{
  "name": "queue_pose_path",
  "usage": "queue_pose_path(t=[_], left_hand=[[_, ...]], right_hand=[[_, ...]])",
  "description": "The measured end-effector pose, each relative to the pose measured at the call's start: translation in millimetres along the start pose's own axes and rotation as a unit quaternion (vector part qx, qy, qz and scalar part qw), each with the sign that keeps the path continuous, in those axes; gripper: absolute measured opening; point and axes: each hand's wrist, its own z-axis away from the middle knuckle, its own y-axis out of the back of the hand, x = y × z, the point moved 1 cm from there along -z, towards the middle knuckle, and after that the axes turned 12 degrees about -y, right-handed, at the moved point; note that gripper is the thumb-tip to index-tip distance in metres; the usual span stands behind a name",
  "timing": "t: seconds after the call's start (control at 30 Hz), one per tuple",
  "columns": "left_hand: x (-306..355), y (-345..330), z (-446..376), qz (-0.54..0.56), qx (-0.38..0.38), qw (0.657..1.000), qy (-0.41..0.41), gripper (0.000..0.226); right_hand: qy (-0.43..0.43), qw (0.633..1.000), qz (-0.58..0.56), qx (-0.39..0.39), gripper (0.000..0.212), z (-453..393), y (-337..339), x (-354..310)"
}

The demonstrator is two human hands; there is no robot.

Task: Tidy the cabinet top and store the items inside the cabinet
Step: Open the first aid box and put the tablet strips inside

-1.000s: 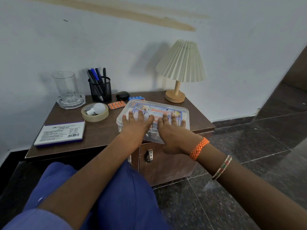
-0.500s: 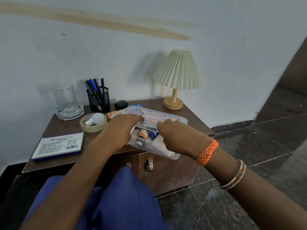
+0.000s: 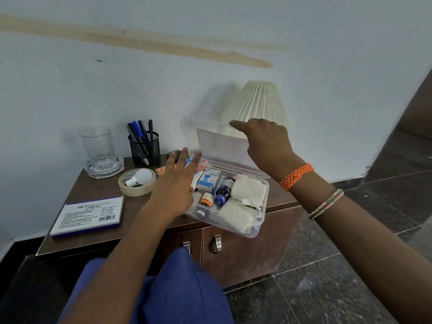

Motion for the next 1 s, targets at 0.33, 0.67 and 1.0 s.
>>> queue_pose_path(t=[0.33, 0.67, 1.0], left_hand=[[-5.5, -5.1, 7.3, 0.004, -0.056, 0.982, 0.183, 0.044], [8.5, -9.1, 1.6, 0.039, -0.048, 0.984, 0.167, 0.029], [-1.7, -7.0, 9.7, 0.038, -0.044, 0.985, 0.163, 0.028]], right_hand=[[-0.042, 0.989, 0.029, 0.138, 0.066, -32.9, -54.0, 21.4], [-0.072, 0.992, 0.070, 0.071, 0.062, -59.0, -69.4, 48.2], [-0.054, 0.996, 0.054, 0.042, 0.068, -46.5, -77.4, 45.3]])
